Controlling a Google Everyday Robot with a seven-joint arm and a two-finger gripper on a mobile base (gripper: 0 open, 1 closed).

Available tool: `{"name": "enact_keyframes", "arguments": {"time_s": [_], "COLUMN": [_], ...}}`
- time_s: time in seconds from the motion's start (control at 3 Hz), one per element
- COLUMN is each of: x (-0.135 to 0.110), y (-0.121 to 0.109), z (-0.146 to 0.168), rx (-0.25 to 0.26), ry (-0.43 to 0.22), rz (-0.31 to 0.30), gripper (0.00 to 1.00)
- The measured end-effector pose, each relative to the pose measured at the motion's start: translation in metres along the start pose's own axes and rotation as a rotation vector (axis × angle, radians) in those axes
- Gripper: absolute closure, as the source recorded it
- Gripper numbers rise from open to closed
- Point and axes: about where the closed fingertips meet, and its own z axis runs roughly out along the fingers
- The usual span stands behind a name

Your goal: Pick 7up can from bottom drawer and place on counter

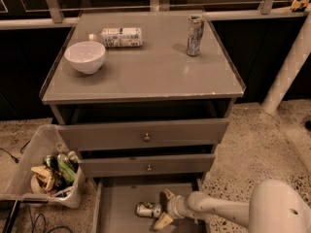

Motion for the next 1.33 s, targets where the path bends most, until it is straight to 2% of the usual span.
{"name": "enact_keyframes", "arguments": {"time_s": [0.67,1.0,1.33], "x": [-0.001,-0.001,-0.001], "y": [0.013,0.014,0.014], "z": [0.049,0.053,0.053], "rx": [-0.058,-0.064,-0.064], "ry": [-0.008,-0.010,-0.010], "rz": [0.030,0.032,0.032], "gripper": [0.00,0.13,0.36]}}
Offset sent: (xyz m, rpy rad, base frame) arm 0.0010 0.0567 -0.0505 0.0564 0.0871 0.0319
